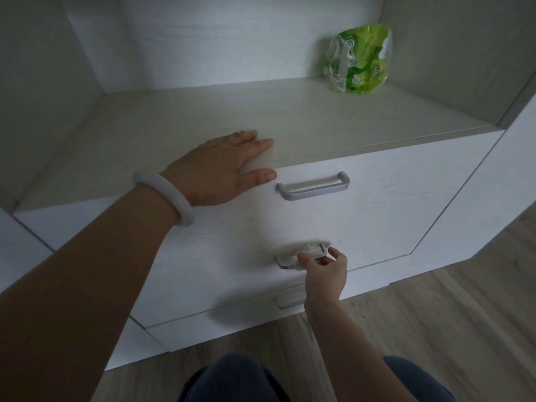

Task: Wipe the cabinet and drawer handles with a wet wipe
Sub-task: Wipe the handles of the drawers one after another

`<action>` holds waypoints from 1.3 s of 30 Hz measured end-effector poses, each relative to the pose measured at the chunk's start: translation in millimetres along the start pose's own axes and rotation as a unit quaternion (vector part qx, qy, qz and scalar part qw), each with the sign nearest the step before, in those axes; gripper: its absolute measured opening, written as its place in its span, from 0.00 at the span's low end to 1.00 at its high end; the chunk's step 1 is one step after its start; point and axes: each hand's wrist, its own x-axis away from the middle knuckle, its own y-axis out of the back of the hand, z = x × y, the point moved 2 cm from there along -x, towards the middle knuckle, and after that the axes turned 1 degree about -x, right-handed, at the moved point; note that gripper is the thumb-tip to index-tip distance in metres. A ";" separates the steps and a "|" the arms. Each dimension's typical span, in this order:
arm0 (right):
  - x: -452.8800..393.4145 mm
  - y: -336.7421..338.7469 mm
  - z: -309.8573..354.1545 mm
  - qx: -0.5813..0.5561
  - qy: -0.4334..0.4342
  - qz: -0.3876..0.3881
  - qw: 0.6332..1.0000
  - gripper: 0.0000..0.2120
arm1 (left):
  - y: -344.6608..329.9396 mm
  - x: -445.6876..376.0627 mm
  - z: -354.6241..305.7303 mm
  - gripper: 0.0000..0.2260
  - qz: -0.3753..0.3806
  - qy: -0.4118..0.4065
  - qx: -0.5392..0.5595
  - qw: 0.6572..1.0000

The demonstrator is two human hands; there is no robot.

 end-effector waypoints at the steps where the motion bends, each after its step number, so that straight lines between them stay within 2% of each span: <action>1: -0.9 1.1 0.2 -0.006 -0.003 0.000 1.000 0.30 | -0.1 -0.2 0.0 0.36 0.000 -0.001 0.001 1.000; 5: -5.8 4.2 -1.6 -0.060 -0.029 0.012 0.998 0.27 | -0.7 -1.4 0.7 0.37 -0.002 -0.001 0.002 1.000; 8: -14.2 4.7 -3.8 -0.102 -0.088 0.064 0.989 0.24 | -1.4 -1.2 1.1 0.35 -0.008 -0.002 0.002 1.000; 11: -20.4 6.4 -3.4 -0.135 -0.144 0.119 0.973 0.16 | -1.1 -0.9 -0.3 0.36 -0.007 -0.002 0.001 1.000; 19: -19.4 10.1 0.4 -0.130 -0.193 0.182 0.955 0.10 | 0.5 0.1 -1.8 0.38 -0.001 0.002 0.003 1.000; 21: -13.3 16.7 4.1 -0.092 -0.168 0.162 0.968 0.07 | 0.5 0.2 -1.9 0.37 0.000 0.003 0.004 1.000; 23: -10.0 26.2 5.2 0.028 -0.103 0.115 0.988 0.05 | 0.3 0.6 -1.7 0.37 0.002 0.003 0.003 1.000; 25: -6.0 34.8 4.9 0.116 -0.022 0.072 0.990 0.05 | 0.2 0.7 -1.4 0.35 0.001 0.001 0.001 1.000; 28: 5.3 45.1 13.3 0.188 0.121 -0.004 0.975 0.05 | -0.4 -0.5 -0.7 0.32 -0.004 -0.001 -0.002 1.000; 30: 6.9 47.0 21.5 0.217 0.200 -0.043 0.955 0.11 | -0.9 -1.3 -0.7 0.32 -0.006 -0.003 -0.004 1.000; 33: 4.3 34.8 23.4 0.260 0.242 0.010 0.935 0.17 | -1.2 -1.3 -0.8 0.32 -0.014 -0.005 -0.002 1.000; 35: 6.5 26.8 14.8 0.294 0.254 0.056 0.920 0.17 | -1.2 -1.0 -0.9 0.33 -0.012 -0.004 -0.002 1.000; 39: 10.6 34.9 5.2 0.335 0.277 0.079 0.897 0.16 | -1.3 -1.0 -1.0 0.35 -0.007 -0.001 -0.001 1.000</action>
